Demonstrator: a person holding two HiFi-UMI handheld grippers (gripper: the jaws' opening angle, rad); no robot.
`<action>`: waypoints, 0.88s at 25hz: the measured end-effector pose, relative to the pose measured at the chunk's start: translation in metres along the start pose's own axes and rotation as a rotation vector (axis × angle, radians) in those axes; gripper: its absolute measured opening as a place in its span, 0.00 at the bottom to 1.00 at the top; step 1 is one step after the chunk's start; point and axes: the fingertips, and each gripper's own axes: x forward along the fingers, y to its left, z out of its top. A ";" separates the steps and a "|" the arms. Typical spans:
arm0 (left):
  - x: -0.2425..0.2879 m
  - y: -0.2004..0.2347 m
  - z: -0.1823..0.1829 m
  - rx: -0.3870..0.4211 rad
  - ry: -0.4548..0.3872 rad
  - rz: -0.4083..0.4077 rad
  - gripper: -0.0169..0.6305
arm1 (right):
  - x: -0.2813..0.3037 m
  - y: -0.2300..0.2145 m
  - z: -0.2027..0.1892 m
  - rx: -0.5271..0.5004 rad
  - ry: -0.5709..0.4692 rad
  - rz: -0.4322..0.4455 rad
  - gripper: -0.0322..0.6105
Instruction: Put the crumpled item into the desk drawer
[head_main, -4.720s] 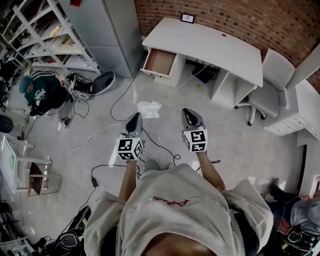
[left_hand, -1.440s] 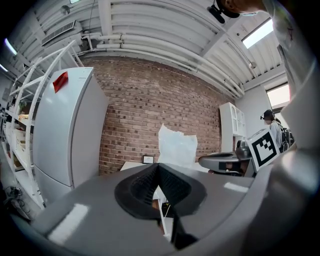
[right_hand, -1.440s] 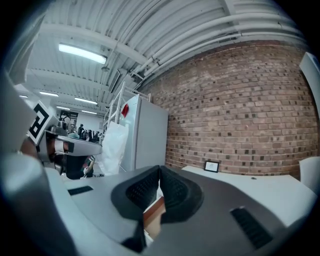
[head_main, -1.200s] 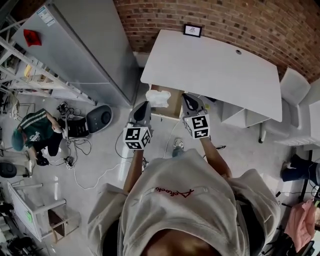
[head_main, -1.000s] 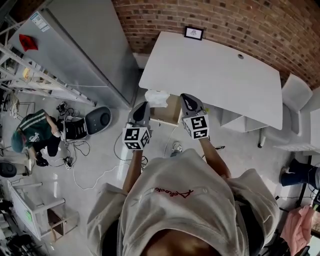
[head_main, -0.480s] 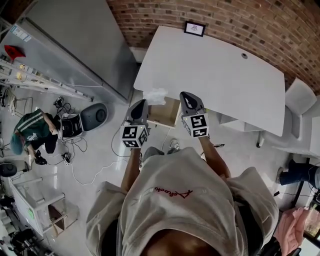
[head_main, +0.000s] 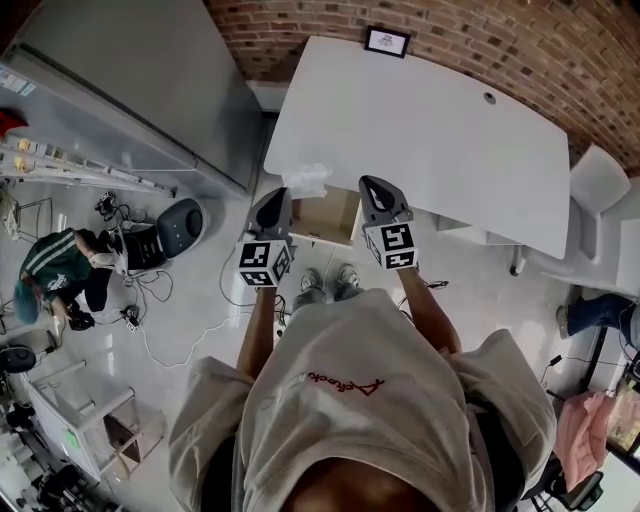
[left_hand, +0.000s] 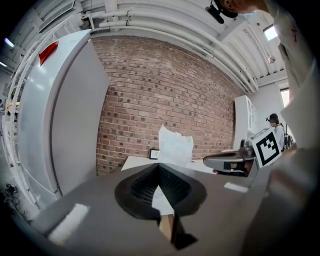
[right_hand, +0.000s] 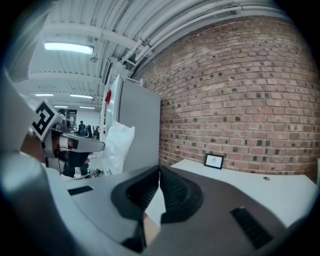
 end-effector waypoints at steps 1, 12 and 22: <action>0.002 0.004 0.000 0.000 0.002 -0.009 0.04 | 0.003 0.001 0.000 0.001 0.004 -0.008 0.07; 0.012 0.031 -0.022 -0.010 0.049 -0.059 0.04 | 0.024 0.018 -0.020 0.015 0.057 -0.033 0.07; 0.018 0.024 -0.066 -0.043 0.141 -0.062 0.04 | 0.021 0.015 -0.064 0.068 0.136 -0.025 0.07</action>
